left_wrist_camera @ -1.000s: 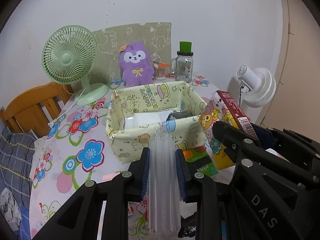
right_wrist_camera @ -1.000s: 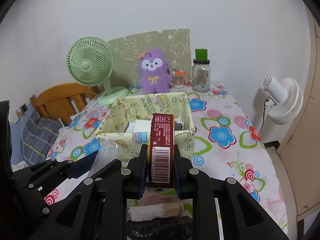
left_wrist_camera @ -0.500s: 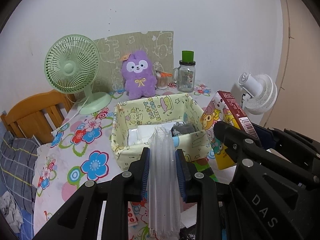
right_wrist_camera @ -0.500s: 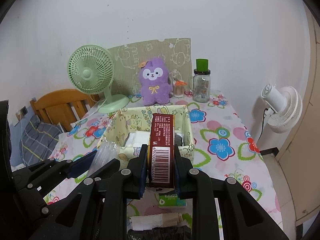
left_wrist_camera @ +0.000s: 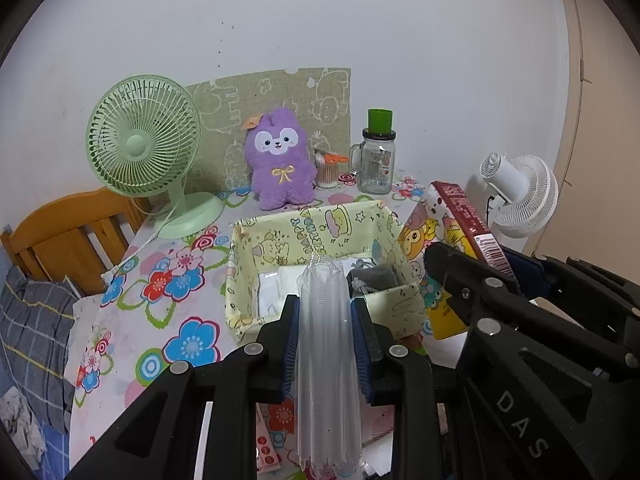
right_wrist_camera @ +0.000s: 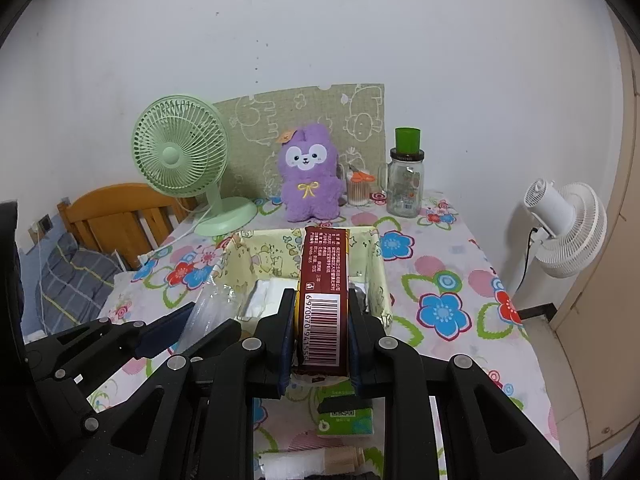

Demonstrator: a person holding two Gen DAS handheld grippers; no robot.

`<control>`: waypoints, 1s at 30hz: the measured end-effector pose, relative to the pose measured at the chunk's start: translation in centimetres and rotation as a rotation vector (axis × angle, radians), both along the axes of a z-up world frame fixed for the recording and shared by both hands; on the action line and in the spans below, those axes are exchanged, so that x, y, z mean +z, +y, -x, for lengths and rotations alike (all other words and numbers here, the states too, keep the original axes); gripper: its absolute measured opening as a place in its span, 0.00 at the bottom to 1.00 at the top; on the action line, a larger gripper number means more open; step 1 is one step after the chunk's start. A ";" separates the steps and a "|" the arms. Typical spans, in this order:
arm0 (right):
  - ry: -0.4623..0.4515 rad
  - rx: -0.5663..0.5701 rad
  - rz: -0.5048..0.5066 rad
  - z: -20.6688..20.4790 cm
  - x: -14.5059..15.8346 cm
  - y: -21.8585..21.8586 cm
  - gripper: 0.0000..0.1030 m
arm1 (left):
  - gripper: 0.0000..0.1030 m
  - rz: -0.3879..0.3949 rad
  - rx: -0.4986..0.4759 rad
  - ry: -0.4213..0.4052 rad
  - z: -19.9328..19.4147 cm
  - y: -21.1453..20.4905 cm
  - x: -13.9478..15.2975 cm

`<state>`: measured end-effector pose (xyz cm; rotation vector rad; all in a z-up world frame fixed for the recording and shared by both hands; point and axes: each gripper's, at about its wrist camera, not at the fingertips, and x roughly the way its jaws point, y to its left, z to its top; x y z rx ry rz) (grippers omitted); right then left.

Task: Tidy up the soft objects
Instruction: 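Lift the tube and box and carry both over the yellow basket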

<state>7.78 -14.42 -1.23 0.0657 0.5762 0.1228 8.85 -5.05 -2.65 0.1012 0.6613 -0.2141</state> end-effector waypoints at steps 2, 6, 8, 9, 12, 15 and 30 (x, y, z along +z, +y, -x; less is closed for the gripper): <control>0.000 -0.001 -0.003 -0.3 0.0 0.0 0.25 | 0.24 0.000 -0.001 0.001 -0.3 0.0 0.0; 0.001 -0.001 -0.003 -0.9 0.0 0.1 0.25 | 0.24 -0.005 0.005 0.000 -0.9 0.0 0.1; 0.001 0.001 0.001 -1.2 0.0 0.1 0.25 | 0.24 -0.003 0.008 0.004 -1.2 0.1 0.0; 0.001 0.001 0.004 -1.4 0.0 0.2 0.25 | 0.24 0.000 0.010 0.008 -1.4 0.1 0.0; 0.004 0.001 0.007 -1.9 0.0 0.2 0.25 | 0.24 0.000 0.012 0.013 -1.9 0.1 0.0; 0.006 0.001 0.005 -2.4 0.0 0.1 0.25 | 0.24 -0.003 0.015 0.011 -2.3 0.1 0.0; 0.013 -0.008 -0.001 -5.0 -0.1 -0.2 0.25 | 0.24 -0.007 0.025 0.014 -4.8 0.0 -0.1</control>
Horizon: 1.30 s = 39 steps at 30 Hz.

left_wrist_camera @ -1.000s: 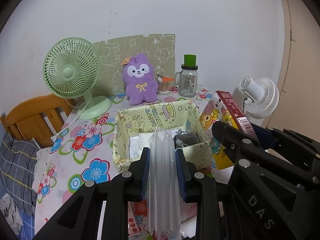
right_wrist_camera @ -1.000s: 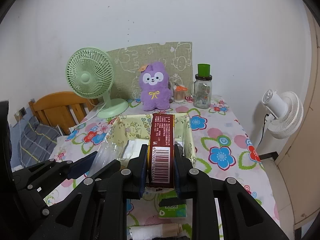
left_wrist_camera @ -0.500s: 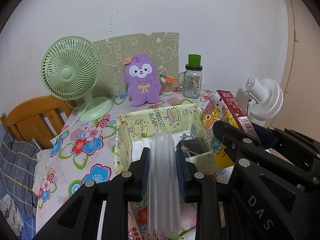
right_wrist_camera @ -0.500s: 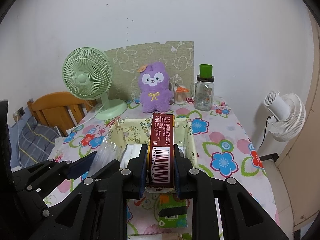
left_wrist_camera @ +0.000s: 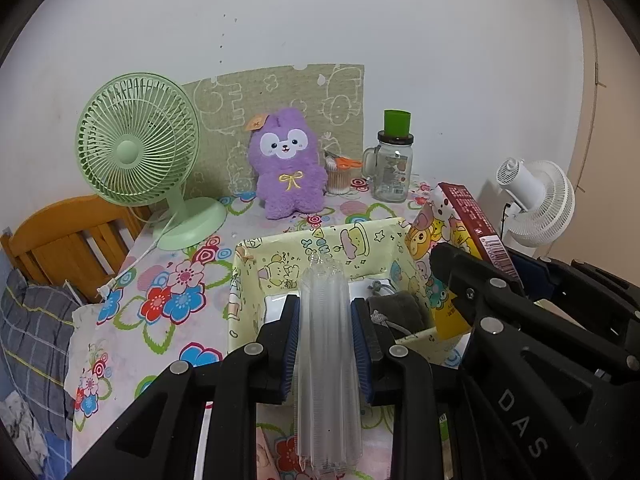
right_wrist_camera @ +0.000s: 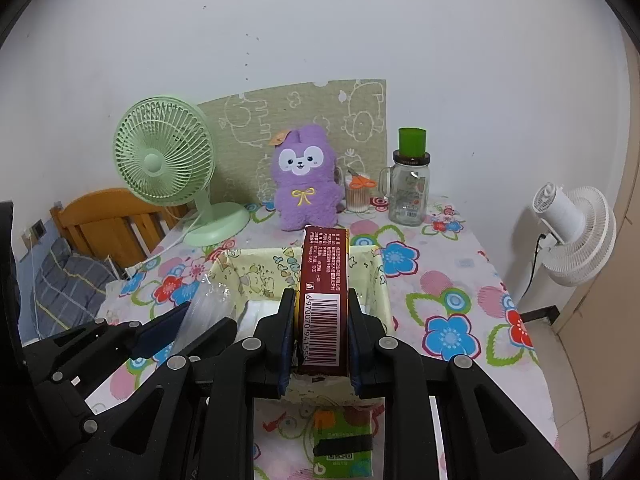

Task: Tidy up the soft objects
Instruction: 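Lift the tube and box and carry both over the yellow basket, then lower the tube and box into the basket and open both tools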

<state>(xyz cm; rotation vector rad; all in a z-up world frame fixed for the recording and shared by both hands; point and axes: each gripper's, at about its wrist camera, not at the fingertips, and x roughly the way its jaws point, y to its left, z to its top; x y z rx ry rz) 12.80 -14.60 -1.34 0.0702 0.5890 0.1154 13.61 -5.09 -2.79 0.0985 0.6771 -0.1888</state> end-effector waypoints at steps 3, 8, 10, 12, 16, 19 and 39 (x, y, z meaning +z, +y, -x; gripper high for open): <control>0.002 -0.004 0.000 -0.5 -0.1 -0.1 0.25 | 0.24 0.000 0.001 0.005 -0.6 0.0 -0.1; 0.006 -0.005 0.007 -1.6 -0.3 0.2 0.25 | 0.24 -0.009 0.005 0.017 -1.7 -0.1 -0.3; 0.007 -0.007 0.008 -2.0 -0.3 0.2 0.25 | 0.24 -0.015 0.007 0.017 -2.2 -0.1 -0.4; 0.008 -0.009 0.006 -2.4 -0.4 0.2 0.25 | 0.24 -0.022 0.009 0.017 -2.5 -0.1 -0.5; 0.017 -0.014 0.007 -3.4 -0.7 0.1 0.25 | 0.24 -0.034 0.016 0.018 -3.5 -0.2 -0.7; 0.028 -0.017 0.010 -4.2 -1.1 0.1 0.25 | 0.24 -0.036 0.021 0.028 -4.2 -0.3 -1.1; 0.084 -0.056 -0.001 -8.4 -4.1 0.1 0.79 | 0.70 -0.034 0.081 0.038 -7.8 0.5 -3.5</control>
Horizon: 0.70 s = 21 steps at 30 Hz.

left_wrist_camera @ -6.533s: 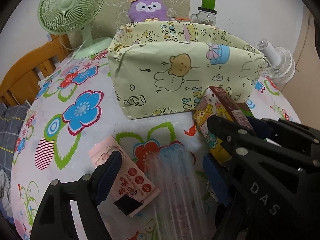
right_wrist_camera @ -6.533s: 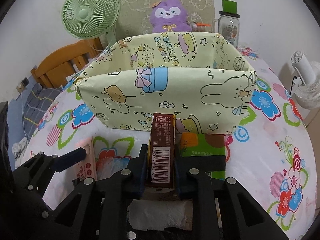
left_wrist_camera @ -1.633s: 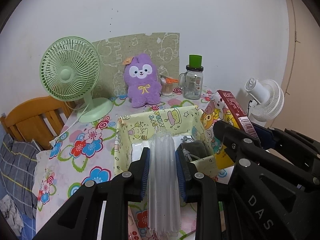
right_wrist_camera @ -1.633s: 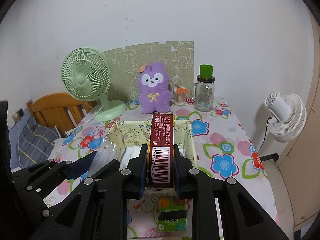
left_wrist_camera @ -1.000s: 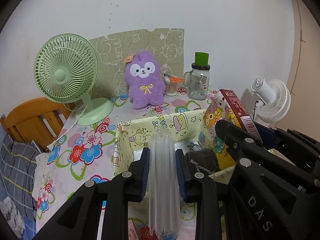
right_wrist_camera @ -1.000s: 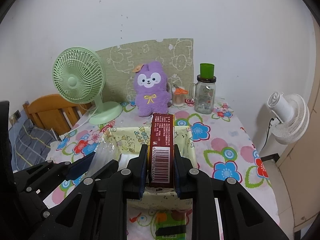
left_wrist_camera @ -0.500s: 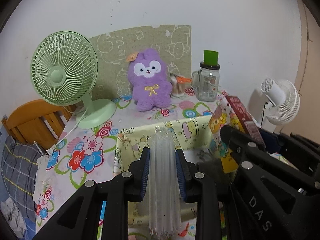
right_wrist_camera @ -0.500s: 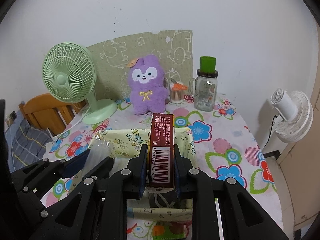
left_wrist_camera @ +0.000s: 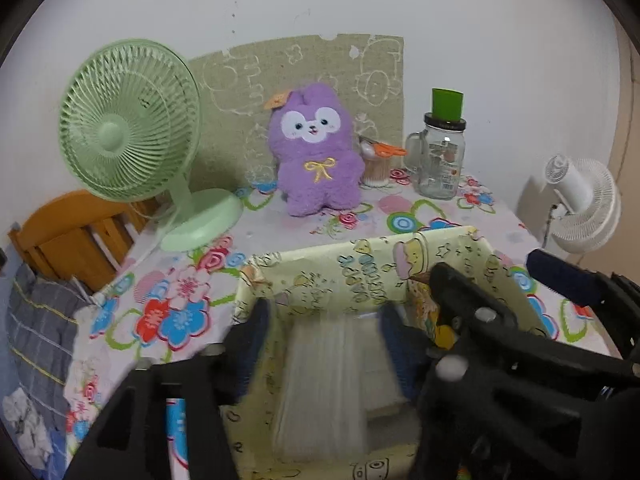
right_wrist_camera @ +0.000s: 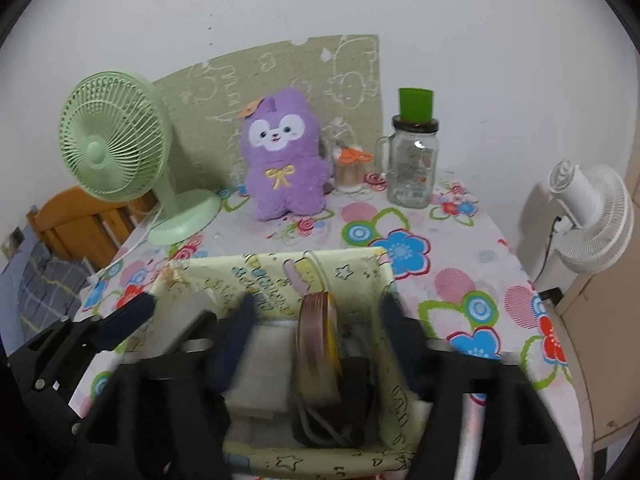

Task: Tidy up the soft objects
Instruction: 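Lower the tube and box into the basket and open both tools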

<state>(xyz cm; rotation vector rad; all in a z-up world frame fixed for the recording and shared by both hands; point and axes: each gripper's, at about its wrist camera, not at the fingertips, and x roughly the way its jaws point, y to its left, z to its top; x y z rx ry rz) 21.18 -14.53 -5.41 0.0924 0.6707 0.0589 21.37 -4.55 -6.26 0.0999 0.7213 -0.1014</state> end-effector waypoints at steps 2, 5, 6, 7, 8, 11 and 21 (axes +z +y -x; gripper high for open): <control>-0.010 0.006 0.005 0.1 0.1 0.0 0.80 | 0.74 0.000 -0.001 0.009 -0.1 0.0 0.0; 0.009 0.021 0.016 0.0 0.1 0.1 0.82 | 0.81 -0.009 -0.009 0.013 0.1 -0.1 0.1; 0.015 0.024 0.017 0.0 0.2 0.1 0.83 | 0.82 -0.010 -0.014 0.014 0.2 -0.1 0.1; 0.018 0.027 0.017 0.0 0.2 0.1 0.83 | 0.83 -0.010 -0.018 0.015 0.2 -0.1 0.1; 0.015 0.029 0.017 0.2 0.2 0.1 0.83 | 0.84 -0.011 -0.023 0.013 0.4 -0.1 0.2; 0.006 0.026 0.034 0.6 0.5 0.2 0.85 | 0.85 -0.012 -0.025 0.013 0.8 -0.1 0.3; -0.001 0.020 0.052 2.1 1.2 0.5 0.86 | 0.86 0.005 -0.036 0.007 2.3 0.1 0.8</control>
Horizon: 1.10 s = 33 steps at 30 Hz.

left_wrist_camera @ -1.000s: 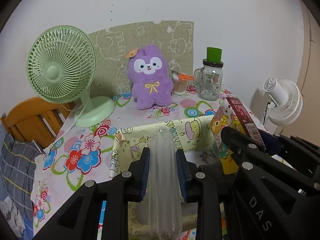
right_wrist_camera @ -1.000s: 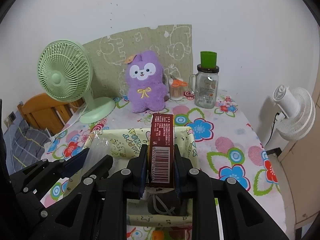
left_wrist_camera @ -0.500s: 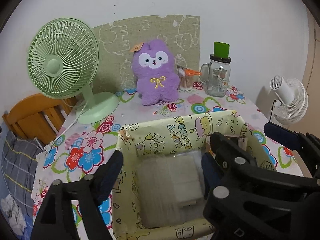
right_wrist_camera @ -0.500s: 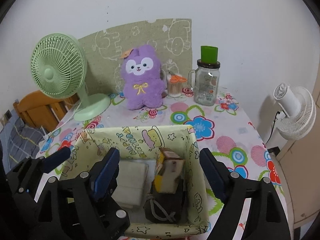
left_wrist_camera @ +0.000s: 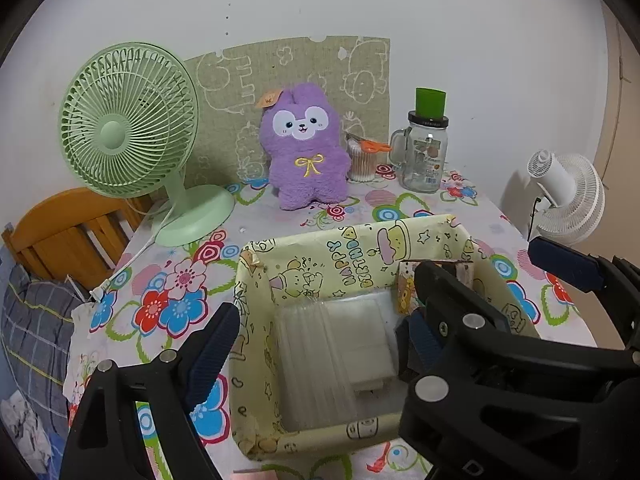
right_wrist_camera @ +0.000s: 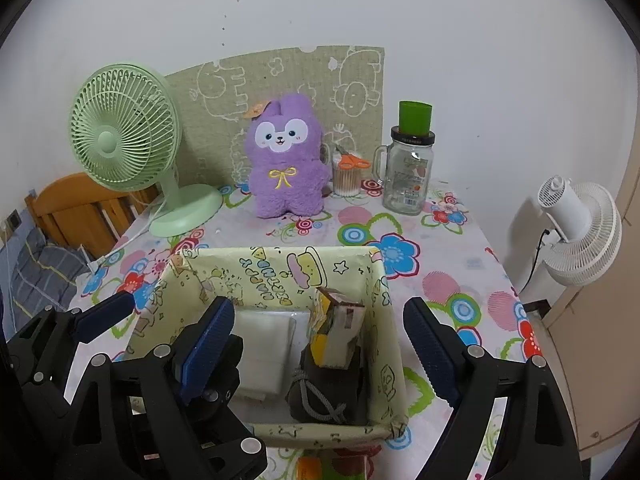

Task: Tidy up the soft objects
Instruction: 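Lower the tube and box into the basket and open both tools, then withdraw both open tools from the basket toward the remaining items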

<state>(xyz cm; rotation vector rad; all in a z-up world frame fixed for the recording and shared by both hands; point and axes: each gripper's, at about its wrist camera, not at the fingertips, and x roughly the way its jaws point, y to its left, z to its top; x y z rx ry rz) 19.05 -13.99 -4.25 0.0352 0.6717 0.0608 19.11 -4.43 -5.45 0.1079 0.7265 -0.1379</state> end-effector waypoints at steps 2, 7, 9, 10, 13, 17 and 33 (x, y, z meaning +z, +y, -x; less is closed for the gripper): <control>-0.002 0.001 -0.005 0.3 0.1 0.0 0.86 | 0.86 0.002 -0.004 0.000 0.4 0.0 0.1; -0.010 0.007 0.004 1.5 0.4 0.2 0.86 | 0.86 0.010 -0.005 -0.007 1.7 0.1 0.3; -0.015 0.007 0.014 2.2 0.4 0.4 0.87 | 0.86 0.014 -0.002 -0.007 2.4 0.2 0.3; -0.014 0.007 0.016 2.4 0.4 0.4 0.87 | 0.86 0.015 -0.002 -0.006 2.6 0.3 0.3; -0.013 0.010 0.021 3.3 0.3 0.5 0.87 | 0.86 0.021 0.002 -0.005 3.5 0.4 0.2; -0.014 0.015 0.026 4.4 0.2 0.5 0.87 | 0.86 0.031 0.001 -0.006 4.7 0.4 0.1; -0.013 0.015 0.029 7.7 -0.3 -0.1 0.91 | 0.89 0.050 -0.015 0.004 7.7 -0.3 -0.5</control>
